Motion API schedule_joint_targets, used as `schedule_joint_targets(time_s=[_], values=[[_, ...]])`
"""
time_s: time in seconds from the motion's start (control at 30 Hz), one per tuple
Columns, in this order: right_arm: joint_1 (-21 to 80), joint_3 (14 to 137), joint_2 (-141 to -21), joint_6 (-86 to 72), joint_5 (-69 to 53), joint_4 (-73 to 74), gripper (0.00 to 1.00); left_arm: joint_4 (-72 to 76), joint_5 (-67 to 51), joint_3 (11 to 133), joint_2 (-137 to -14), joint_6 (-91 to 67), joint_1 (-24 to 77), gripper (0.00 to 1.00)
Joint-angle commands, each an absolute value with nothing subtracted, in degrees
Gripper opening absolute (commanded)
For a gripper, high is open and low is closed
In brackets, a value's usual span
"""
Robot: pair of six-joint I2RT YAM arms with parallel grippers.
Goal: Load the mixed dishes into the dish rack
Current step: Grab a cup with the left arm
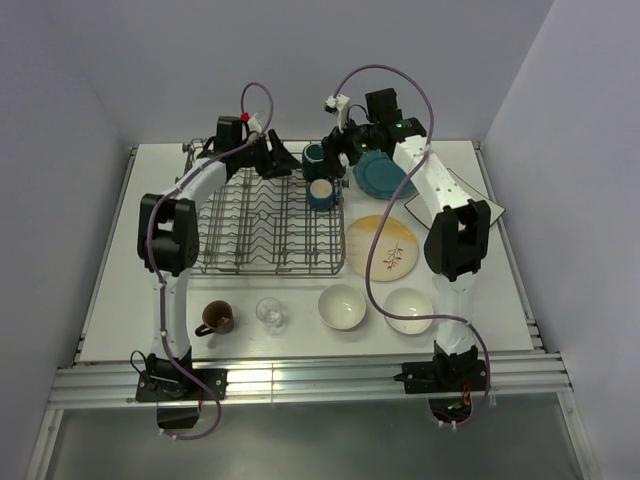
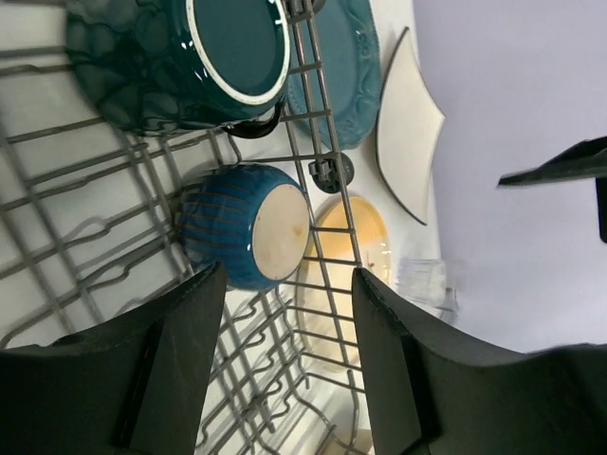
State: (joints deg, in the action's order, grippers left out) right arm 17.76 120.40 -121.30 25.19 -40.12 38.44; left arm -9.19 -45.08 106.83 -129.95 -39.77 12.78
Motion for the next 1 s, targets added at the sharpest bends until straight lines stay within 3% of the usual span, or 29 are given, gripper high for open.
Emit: schedule_joint_targets(time_s=[0.0,0.17,0.3,0.43,0.57,0.87,0.97], values=[[17.5,119.5,-115.7,30.2,-53.4,43.6,0.99,-14.6,-38.3,106.3,-119.8,-30.3,12.2,0.62],[17.5,117.4,-114.3,38.3,-61.3,50.2,0.98,-19.1,-27.6,99.9,-107.7,-21.7,11.5,0.67],[16.1,116.1,-113.6,36.0,-58.4,49.0,0.96,-17.2,-19.6,91.0,-98.0,-21.6,9.8,0.73],[13.6,115.5,-113.5,33.3,-59.7,48.7,0.93,-12.1,-22.8,77.8,-89.2,-27.9,3.4,0.75],[15.0,114.6,-111.8,45.9,-59.3,55.8,0.93,-7.4,-27.2,67.8,-80.6,-33.7,-2.5,0.74],[21.0,112.3,-111.7,51.3,-58.8,60.7,0.92,-27.6,-13.6,60.1,-61.9,-36.6,-3.2,0.62],[22.3,111.4,-111.8,48.5,-57.7,57.9,0.91,-34.6,-13.4,58.4,-57.8,-41.9,-3.0,0.52]])
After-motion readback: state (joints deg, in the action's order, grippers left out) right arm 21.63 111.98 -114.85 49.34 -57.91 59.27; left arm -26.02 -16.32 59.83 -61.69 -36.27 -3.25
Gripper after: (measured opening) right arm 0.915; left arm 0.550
